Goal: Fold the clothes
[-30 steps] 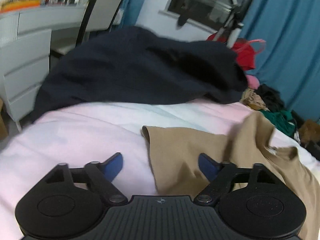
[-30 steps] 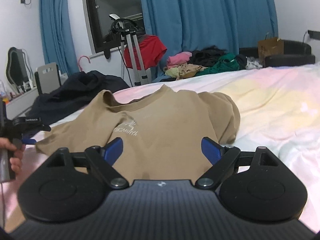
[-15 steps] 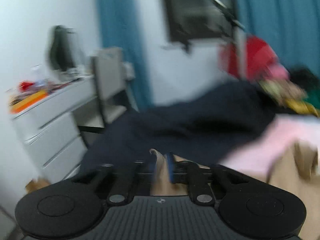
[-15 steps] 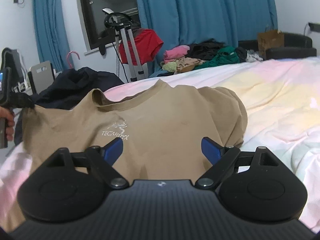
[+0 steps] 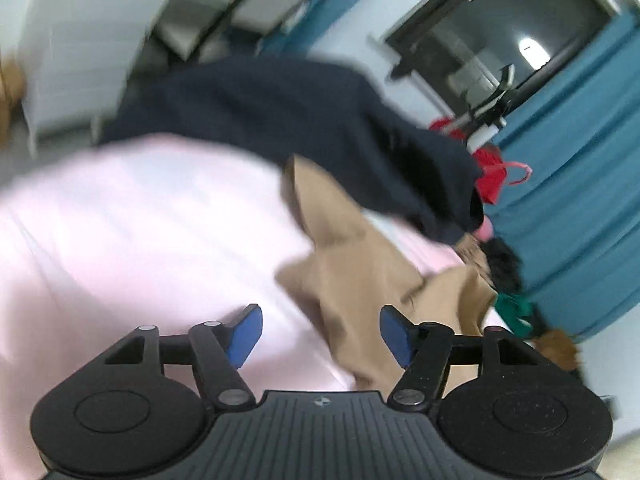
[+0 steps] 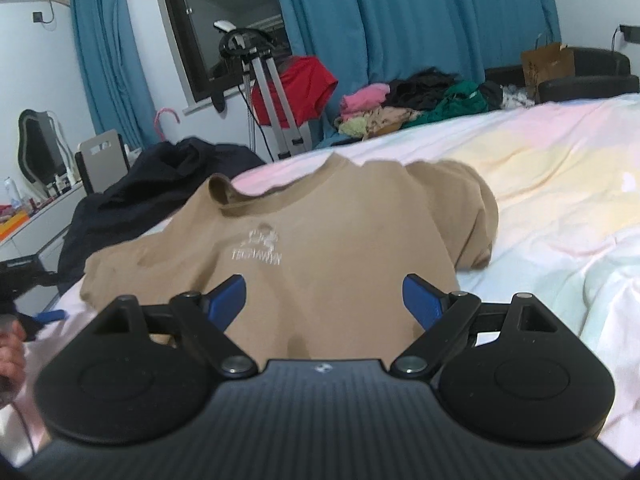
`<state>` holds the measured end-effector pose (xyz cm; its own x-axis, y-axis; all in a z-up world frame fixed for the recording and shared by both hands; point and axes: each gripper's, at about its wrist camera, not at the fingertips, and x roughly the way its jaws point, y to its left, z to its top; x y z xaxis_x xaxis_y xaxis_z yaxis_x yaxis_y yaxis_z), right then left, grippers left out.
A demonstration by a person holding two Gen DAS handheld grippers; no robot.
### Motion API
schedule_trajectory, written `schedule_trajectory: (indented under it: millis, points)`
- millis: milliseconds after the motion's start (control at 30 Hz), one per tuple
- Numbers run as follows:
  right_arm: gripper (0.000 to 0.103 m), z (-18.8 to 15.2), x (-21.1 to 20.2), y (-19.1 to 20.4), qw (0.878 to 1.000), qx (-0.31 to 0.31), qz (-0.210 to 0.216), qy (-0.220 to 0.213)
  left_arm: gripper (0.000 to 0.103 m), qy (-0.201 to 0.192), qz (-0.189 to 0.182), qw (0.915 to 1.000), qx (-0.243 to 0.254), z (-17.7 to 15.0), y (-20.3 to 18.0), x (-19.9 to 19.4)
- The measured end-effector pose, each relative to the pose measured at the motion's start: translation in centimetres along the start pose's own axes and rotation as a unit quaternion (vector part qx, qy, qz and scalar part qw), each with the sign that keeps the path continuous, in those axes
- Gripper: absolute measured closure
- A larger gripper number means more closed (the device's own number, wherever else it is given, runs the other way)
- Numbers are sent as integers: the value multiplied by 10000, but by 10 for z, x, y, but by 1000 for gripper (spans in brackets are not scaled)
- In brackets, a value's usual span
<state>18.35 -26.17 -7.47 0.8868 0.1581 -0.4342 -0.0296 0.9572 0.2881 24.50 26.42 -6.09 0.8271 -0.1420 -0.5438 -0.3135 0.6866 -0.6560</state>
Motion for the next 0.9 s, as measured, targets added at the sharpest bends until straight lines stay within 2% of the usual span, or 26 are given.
schedule_trajectory:
  millis: [33, 133, 167, 200, 233, 300, 367, 433, 467, 533, 567, 600, 667, 767, 833, 900]
  points:
    - [16, -3, 0, 0, 10000, 26, -10, 57, 37, 16, -247, 9996, -145, 1, 5, 4]
    - [16, -9, 2, 4, 9998, 11, 12, 220, 37, 326, -689, 9966, -305, -3, 8, 32]
    - [16, -10, 4, 5, 9997, -13, 10, 255, 37, 287, -807, 9958, -329, -5, 9, 38]
    - [16, -9, 6, 5, 9997, -13, -26, 236, 41, 245, -926, 9948, -352, -7, 10, 45]
    - [16, -8, 9, 6, 9997, -12, -63, 215, 44, 166, -884, 9955, -315, -9, 8, 51]
    - [16, -6, 14, 4, 9997, 5, -172, 177, 64, 27, -823, 9959, -388, -8, 13, 60]
    - [16, -5, 19, 2, 9995, 47, -285, 130, 76, -56, -864, 9933, -765, -4, 27, 65]
    - [16, -4, 21, -1, 9990, 133, -426, 20, 79, -7, -1104, 9878, -1101, 1, 38, 69]
    - [16, -3, 20, -3, 9985, 186, -508, -62, 84, 24, -1141, 9872, -1117, 3, 39, 72]
    - [16, 0, 18, -6, 9973, 232, -656, -215, 90, 61, -1043, 9907, -870, 8, 34, 74]
    - [16, 1, 17, -7, 9966, 243, -730, -297, 99, 43, -968, 9928, -701, 11, 32, 74]
    - [16, 2, 16, -9, 9961, 243, -775, -343, 100, -56, -834, 9952, -518, 13, 28, 72]
    - [16, 3, 15, -11, 9951, 255, -876, -394, 101, -400, -639, 9968, -261, 18, 19, 60]
    - [16, 4, 15, -16, 9935, 302, -1005, -442, 100, -1059, -218, 9941, 68, 23, 7, 32]
    - [16, 9, 9, -23, 9909, 378, -1165, -563, 100, -1196, 192, 9922, 297, 27, 1, 28]
    - [16, 15, 2, -35, 9879, 536, -1278, -700, 96, -1156, 474, 9890, 792, 23, -1, 31]
